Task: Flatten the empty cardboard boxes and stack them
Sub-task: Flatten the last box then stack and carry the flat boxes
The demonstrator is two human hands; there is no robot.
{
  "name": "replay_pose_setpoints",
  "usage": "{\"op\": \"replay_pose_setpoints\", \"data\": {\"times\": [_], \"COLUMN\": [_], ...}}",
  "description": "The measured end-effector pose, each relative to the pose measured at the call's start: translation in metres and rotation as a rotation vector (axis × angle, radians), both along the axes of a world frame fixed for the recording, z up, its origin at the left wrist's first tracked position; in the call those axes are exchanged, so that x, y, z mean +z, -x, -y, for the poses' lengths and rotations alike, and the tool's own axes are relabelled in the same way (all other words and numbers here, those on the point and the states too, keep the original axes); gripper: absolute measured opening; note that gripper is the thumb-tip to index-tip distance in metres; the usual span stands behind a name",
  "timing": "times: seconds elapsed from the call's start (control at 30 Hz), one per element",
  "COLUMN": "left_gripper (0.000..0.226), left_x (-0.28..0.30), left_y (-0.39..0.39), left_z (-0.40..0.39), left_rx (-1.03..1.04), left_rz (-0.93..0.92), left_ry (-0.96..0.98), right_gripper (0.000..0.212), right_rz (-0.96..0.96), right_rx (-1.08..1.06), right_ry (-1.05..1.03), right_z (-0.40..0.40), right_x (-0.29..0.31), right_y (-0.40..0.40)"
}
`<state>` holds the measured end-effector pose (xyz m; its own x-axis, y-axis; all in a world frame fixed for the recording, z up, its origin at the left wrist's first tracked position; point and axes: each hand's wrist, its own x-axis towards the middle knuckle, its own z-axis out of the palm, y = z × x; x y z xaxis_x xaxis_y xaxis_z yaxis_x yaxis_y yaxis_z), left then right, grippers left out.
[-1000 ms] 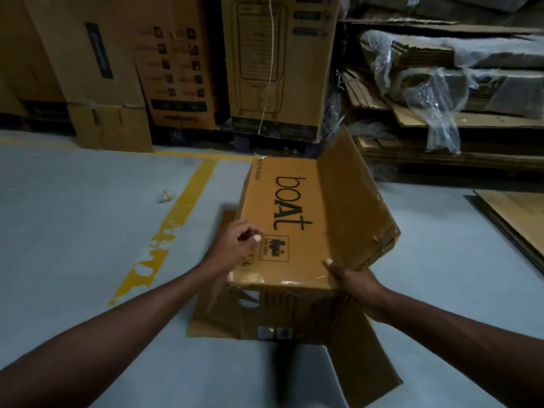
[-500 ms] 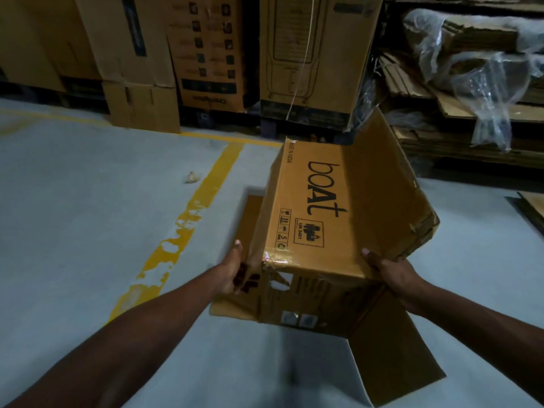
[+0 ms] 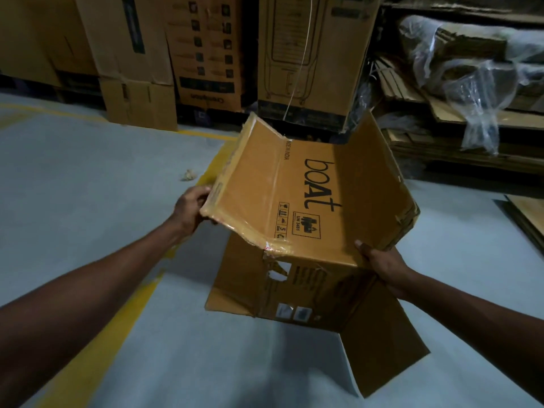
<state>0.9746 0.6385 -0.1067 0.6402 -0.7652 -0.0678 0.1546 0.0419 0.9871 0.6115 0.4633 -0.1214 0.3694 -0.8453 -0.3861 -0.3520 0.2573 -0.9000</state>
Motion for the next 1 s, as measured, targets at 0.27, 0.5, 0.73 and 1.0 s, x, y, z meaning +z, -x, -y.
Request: {"op": "replay_pose_setpoints", "data": {"times": [0.27, 0.5, 0.73, 1.0], "left_gripper": [0.072, 0.105, 0.106, 0.118], "left_x": [-0.023, -0.051, -0.042, -0.001], "left_y": [0.07, 0.08, 0.058, 0.076], "left_z": [0.041, 0.046, 0.054, 0.036], "left_rx": [-0.479, -0.413, -0.361, -0.528], "left_rz": [0.481, 0.36, 1.011, 1.127], "left_ry": [-0.034, -0.127, -0.291, -0.375], "right_gripper": [0.076, 0.078, 0.083, 0.089], "right_rz": [-0.043, -0.022, -0.03, -0.047], "right_rx": [-0.015, 0.0, -0.01, -0.005], "right_ry": [-0.008, -0.009, 0.002, -0.038], "right_z": [0.003, 0.006, 0.007, 0.017], "right_x": [0.0, -0.005, -0.007, -0.008], "right_y": [0.001, 0.0, 0.001, 0.003]}}
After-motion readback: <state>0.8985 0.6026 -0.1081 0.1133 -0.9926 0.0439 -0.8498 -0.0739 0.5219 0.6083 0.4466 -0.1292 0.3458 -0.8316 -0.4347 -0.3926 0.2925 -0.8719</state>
